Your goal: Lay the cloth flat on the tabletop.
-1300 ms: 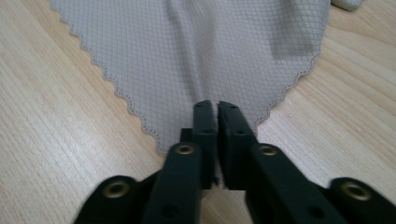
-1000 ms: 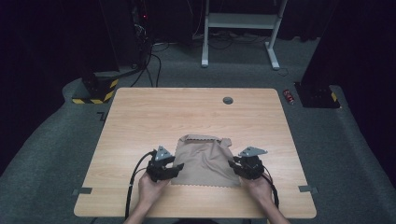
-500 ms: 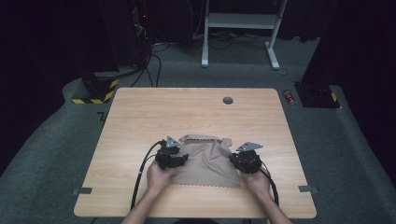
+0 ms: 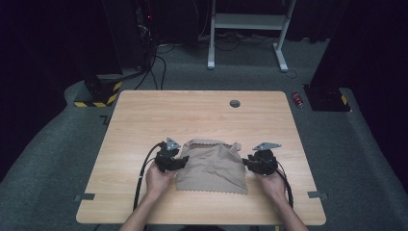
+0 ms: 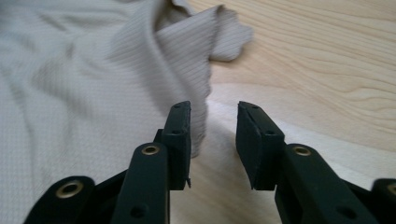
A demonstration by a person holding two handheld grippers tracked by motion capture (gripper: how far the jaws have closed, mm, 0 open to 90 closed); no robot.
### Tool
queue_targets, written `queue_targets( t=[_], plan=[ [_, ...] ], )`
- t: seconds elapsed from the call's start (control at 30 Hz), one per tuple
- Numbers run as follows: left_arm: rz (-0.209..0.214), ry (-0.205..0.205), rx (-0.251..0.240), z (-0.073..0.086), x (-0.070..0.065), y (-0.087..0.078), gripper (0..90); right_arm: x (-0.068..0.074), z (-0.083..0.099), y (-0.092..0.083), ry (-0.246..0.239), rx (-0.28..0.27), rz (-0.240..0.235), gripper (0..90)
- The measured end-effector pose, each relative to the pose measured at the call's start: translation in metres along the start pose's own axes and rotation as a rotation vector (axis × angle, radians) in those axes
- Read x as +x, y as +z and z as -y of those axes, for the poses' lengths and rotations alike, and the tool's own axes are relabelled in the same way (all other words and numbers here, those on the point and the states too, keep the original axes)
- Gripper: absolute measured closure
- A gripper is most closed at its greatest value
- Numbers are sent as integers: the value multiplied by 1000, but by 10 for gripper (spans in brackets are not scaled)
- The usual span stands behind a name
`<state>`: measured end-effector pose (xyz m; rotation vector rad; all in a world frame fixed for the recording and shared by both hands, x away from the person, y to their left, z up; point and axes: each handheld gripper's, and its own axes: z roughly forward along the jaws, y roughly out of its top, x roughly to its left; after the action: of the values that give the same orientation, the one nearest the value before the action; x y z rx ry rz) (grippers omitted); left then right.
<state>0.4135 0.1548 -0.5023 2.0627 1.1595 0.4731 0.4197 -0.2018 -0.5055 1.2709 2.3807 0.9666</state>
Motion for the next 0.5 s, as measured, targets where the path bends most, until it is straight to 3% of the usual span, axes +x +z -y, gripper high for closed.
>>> queue_targets(
  t=[0.1,0.23,0.3,0.37,0.4,0.5],
  plan=[
    [-5,-26,-23,-9,7,1,467,-5,-8,-1,23,-28,7,680],
    [-6,-22,-17,-21,11,8,465,-7,-21,3,40,-16,-5,727],
    [-10,-14,-7,-27,10,13,465,-6,-26,7,46,-19,-5,734],
    [1,-35,-35,-29,9,16,467,-5,-31,11,46,-21,3,733],
    [7,-45,-26,-31,9,19,468,-5,-33,13,49,-24,6,730],
    [10,-31,-19,-36,3,25,465,-4,-37,19,63,-48,5,713]
  ],
)
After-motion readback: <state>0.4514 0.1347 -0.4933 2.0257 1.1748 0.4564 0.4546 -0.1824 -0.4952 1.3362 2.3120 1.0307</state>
